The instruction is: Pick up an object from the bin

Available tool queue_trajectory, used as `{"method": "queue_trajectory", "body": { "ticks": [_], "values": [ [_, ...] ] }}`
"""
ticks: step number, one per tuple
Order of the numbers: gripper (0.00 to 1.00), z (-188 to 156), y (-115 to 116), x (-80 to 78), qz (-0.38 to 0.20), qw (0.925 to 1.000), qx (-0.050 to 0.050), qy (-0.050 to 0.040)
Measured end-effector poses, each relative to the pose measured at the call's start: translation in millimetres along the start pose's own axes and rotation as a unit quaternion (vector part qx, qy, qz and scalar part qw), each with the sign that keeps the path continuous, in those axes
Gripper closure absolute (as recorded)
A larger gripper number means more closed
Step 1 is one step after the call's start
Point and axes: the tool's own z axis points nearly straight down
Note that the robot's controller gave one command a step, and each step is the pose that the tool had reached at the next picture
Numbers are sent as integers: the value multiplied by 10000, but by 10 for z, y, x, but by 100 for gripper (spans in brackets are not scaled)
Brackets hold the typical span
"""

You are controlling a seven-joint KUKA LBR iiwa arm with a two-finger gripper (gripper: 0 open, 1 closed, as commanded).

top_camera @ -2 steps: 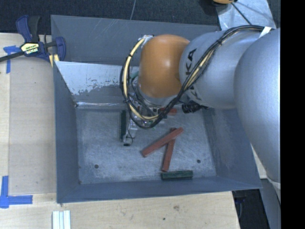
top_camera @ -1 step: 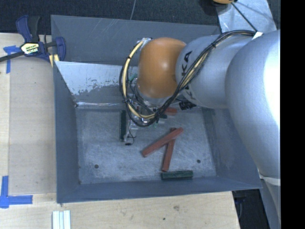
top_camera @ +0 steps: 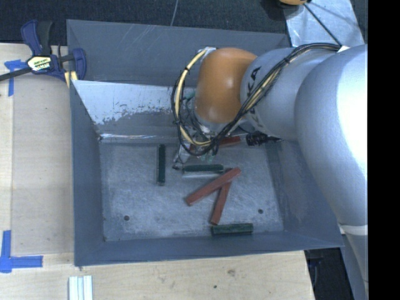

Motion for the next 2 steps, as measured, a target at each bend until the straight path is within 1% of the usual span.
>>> {"method": "queue_trajectory", "body": {
  "ticks": [1, 2],
  "values": [
    [0, 39, -7, 41, -4, 10000, 19, 72],
    [0, 39, -6, 41, -3, 10000, 18, 72]
  ]
}}
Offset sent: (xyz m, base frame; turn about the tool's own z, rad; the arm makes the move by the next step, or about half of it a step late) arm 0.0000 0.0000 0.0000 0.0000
